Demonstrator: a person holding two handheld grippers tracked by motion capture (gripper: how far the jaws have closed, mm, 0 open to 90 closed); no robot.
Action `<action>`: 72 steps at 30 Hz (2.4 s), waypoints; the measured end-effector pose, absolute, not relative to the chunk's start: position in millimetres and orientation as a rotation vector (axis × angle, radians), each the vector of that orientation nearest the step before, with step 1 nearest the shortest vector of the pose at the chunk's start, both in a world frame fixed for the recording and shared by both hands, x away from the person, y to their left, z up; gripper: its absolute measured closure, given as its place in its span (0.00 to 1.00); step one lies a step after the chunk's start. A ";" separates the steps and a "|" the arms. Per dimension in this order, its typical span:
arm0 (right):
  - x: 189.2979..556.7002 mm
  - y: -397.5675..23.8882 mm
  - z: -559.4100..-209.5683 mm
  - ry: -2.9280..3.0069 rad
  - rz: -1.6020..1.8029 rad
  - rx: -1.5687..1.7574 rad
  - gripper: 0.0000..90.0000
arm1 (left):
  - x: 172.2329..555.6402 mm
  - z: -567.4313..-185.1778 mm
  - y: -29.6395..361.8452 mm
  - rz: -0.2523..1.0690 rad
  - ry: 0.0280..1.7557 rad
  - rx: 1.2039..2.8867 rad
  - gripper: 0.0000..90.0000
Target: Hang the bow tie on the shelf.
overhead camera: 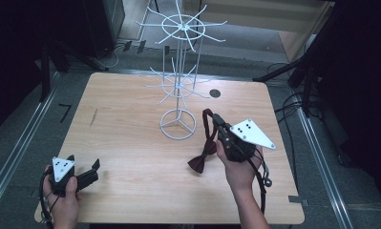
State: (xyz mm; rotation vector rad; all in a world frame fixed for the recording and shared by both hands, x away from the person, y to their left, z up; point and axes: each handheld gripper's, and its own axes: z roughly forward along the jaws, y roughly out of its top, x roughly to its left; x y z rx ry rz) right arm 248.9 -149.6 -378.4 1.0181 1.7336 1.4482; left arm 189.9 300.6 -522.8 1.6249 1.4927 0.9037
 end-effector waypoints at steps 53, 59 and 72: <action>297.6 -101.4 -363.5 1.916 1.525 0.923 1.00 | 188.4 -522.8 300.5 0.899 1.488 1.623 0.16; 312.3 -104.8 -372.1 1.940 1.514 1.020 1.00 | 188.3 -522.9 300.4 0.900 1.486 1.620 0.16; 334.0 -105.9 -406.6 1.962 1.444 1.172 1.00 | 188.2 -522.8 300.6 0.897 1.485 1.621 0.16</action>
